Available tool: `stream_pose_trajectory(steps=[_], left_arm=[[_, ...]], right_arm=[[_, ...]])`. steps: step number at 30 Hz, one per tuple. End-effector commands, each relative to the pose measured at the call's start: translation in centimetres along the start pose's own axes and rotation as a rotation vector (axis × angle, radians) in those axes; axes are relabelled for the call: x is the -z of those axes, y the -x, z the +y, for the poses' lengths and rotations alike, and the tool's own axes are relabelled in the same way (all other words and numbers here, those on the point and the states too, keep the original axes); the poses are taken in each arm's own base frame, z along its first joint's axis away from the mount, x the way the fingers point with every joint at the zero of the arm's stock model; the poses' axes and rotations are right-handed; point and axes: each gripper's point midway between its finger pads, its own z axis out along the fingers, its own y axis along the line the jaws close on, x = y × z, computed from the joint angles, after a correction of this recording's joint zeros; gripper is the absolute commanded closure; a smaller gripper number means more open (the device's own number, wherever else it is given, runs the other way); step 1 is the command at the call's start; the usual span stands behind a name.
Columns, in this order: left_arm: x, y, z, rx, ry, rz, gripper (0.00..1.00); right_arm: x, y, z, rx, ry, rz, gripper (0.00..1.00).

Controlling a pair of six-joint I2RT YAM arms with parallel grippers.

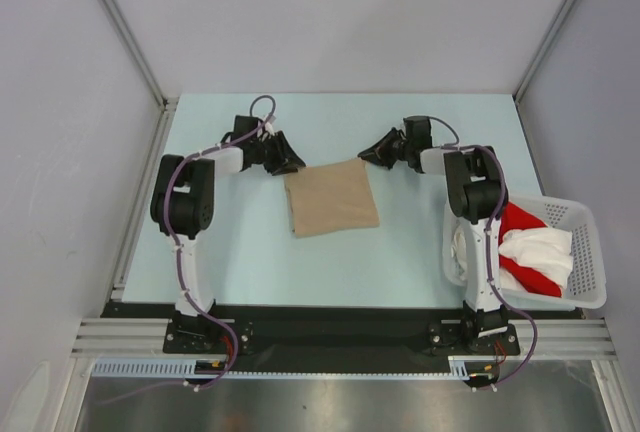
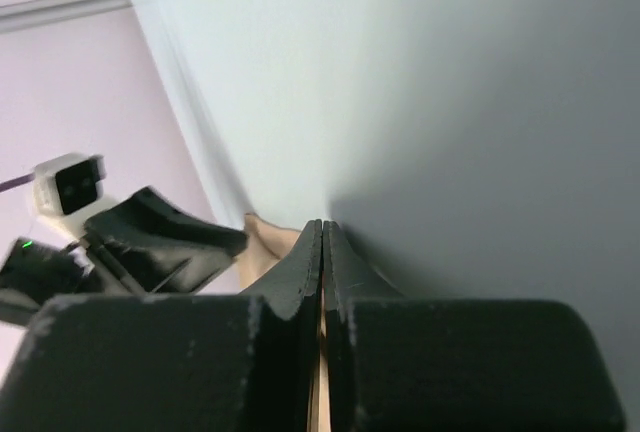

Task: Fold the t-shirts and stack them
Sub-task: Fold the tshirt

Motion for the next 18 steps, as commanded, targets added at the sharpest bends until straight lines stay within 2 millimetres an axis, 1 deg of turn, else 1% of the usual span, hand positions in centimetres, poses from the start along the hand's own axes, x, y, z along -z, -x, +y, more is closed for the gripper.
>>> stream_pose_trajectory(steps=[1,2,3,4,5,6,7,8,9,10,11,12,13,14,15,16,17,18], left_arm=[[4.2,3.9,-4.4,-0.104,-0.007,-0.125,0.54],[4.6,3.8,-6.0,-0.126,-0.039,-0.135,0.50],[5.5,3.6,-7.5,-0.136,-0.071,-0.142,0.49],[5.8,2.8,-8.8,-0.116,-0.108,-0.124,0.48],[5.9,2.1,-9.6,-0.109,-0.137,-0.111,0.49],[5.4,0.2,-9.8,-0.098,-0.160,-0.079,0.51],[5.6,-0.4,-10.7,-0.078,-0.191,-0.077,0.56],[5.5,-1.0,-11.2,-0.082,-0.221,-0.081,0.58],[5.1,-2.8,-9.6,-0.037,-0.202,-0.052,0.62],[5.1,-3.4,-9.3,0.009,-0.206,-0.042,0.67],[5.0,-3.5,-9.1,0.011,-0.221,-0.055,0.69],[4.7,-4.7,-7.9,0.039,-0.203,-0.037,0.70],[4.2,-5.1,-7.0,0.046,-0.188,-0.028,0.72],[3.9,-5.4,-6.3,0.048,-0.182,-0.023,0.73],[3.6,-5.6,-5.8,0.047,-0.180,-0.008,0.75],[3.2,-5.7,-5.0,0.056,-0.170,0.001,0.77],[2.8,-5.7,-3.6,0.076,-0.154,0.006,0.78],[2.7,-5.5,-2.8,0.078,-0.142,-0.001,0.80]], right_arm=[[0.2,1.0,-0.9,0.047,-0.082,-0.010,1.00],[0.8,1.4,1.0,0.079,-0.073,-0.005,1.00],[1.2,1.3,1.8,0.149,-0.073,0.003,1.00],[1.8,1.4,2.6,0.174,-0.082,0.007,0.99],[2.9,1.5,4.2,0.207,-0.087,0.012,0.99],[3.5,1.3,5.1,0.237,-0.087,0.020,0.98],[4.3,1.5,5.3,0.271,-0.097,0.022,0.98],[5.7,1.2,6.3,0.277,-0.106,0.019,0.97],[6.3,1.0,6.8,0.290,-0.097,0.014,0.96],[6.8,0.6,7.3,0.299,-0.089,0.015,0.95],[7.1,0.1,7.6,0.307,-0.080,0.022,0.95],[7.7,-0.8,7.9,0.314,-0.069,0.030,0.94],[7.4,-1.9,7.9,0.320,-0.061,0.051,0.93],[7.1,-2.8,8.6,0.326,-0.021,0.075,0.89],[6.3,-3.9,7.8,0.313,-0.012,0.112,0.88],[5.6,-5.3,7.7,0.309,0.001,0.152,0.89],[5.1,-6.0,7.7,0.302,0.021,0.178,0.89],[4.7,-6.8,7.0,0.292,0.022,0.194,0.89]])
